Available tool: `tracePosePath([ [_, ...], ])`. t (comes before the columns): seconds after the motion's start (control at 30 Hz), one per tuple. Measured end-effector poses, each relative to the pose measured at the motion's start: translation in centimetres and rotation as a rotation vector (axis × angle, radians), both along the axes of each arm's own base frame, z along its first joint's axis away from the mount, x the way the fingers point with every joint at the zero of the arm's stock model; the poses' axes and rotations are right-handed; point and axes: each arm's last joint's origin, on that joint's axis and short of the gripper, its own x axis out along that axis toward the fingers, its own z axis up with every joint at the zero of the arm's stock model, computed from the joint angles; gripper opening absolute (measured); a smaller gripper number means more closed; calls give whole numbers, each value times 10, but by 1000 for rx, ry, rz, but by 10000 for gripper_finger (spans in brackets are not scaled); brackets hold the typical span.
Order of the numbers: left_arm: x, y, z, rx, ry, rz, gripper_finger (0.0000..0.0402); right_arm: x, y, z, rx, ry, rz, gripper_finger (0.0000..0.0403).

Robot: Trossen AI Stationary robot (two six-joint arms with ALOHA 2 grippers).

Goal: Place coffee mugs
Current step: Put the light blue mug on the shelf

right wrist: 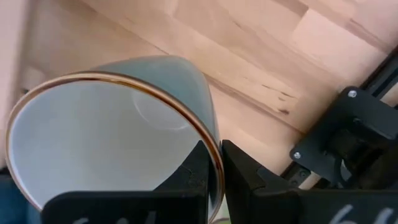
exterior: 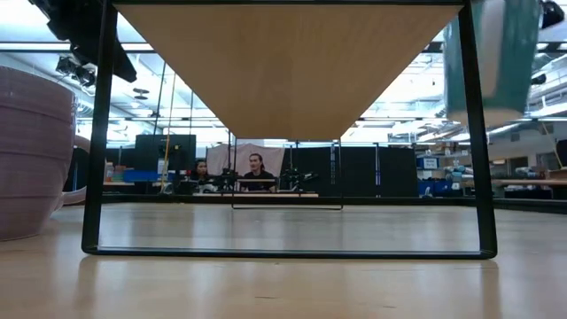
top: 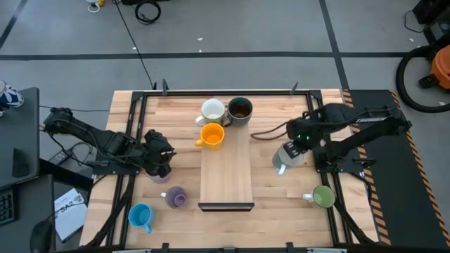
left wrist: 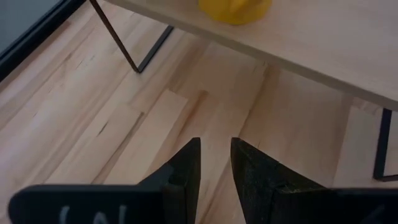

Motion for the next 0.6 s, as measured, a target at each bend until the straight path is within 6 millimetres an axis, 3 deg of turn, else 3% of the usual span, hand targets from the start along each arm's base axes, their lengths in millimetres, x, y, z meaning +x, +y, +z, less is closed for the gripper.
tracePosePath([
  [0.27, 0, 1, 0, 19, -7, 12, 94, 14, -8, 43, -12, -116, 2, 30],
  [0.6, 0, 1, 0, 24, -9, 16, 94, 64, -26, 72, -71, -147, 100, 30],
])
